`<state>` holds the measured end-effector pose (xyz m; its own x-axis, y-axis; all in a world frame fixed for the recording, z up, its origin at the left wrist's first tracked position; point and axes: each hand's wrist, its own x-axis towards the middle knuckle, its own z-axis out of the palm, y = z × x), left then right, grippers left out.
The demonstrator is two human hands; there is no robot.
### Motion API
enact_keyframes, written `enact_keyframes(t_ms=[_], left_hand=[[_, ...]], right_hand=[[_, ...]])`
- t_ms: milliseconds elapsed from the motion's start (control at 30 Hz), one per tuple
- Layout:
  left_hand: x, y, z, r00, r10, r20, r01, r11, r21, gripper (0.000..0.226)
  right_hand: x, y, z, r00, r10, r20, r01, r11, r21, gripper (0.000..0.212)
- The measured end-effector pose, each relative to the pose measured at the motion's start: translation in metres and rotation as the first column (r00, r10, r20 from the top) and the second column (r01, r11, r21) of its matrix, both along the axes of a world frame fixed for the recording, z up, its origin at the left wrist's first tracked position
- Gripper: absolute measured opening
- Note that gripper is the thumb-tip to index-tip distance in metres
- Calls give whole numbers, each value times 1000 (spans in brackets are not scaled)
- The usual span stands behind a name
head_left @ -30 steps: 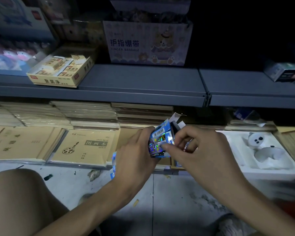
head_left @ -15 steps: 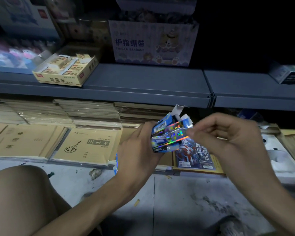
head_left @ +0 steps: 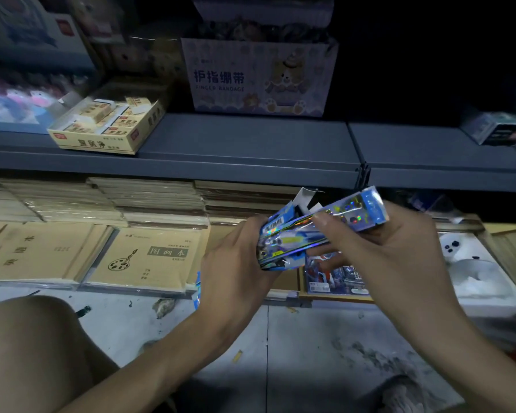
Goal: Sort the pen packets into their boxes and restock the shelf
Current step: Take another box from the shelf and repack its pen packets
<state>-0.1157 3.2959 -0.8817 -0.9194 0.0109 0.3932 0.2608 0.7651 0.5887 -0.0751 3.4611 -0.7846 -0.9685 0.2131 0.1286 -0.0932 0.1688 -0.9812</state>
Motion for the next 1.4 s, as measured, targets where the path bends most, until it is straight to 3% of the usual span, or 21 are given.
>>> enact_keyframes(t_ms=[133,200,267,300,400,467,733,833,933,1000,1067,1200,1400], left_hand=[[-2,-4,-2,995,-8,100,1,997,72,55],[-3,-7,-3,993,-20,118,5,992,122,53],[-2,-8,-1,990,-60,128,31,976,215,53],[-2,-8,1,988,-86,127,50,963,264,53],[0,-6,3,986,-129,109,86,939,334,54],[1,-6,3,987,-129,96,89,935,343,54],[0,-4,-2,993,-115,36,103,967,235,62],[2,-3,-4,989,-150,9,146,973,181,64],[4,-2,-4,980,-195,-39,199,971,134,71],[4,-3,-5,976,-209,-55,214,968,134,70],[4,-4,-5,979,-203,-38,206,968,142,67],[2,-5,-4,985,-170,-15,170,976,137,59],[1,-4,-4,986,-156,-67,160,984,71,52]], right_hand=[[-37,43,1,989,-73,130,76,997,-25,21],[-36,67,11,994,-104,45,108,988,-107,53],[-35,83,20,983,-177,-51,170,977,-128,68],[-30,88,22,979,-183,-89,170,976,-134,63],[-30,83,20,970,-200,-139,178,972,-154,16],[-31,75,16,967,-225,-120,210,970,-124,9],[-28,57,3,991,-105,-87,103,994,-26,7],[-29,57,1,996,-77,-45,82,989,120,9],[-28,50,-7,1000,-10,23,1,928,372,17],[-25,42,-10,998,28,48,-46,899,435,25],[-24,39,-10,999,18,46,-35,919,392,28],[-22,39,-5,996,-22,-92,47,959,281,13],[-4,12,-2,993,74,-88,-49,964,260,27]])
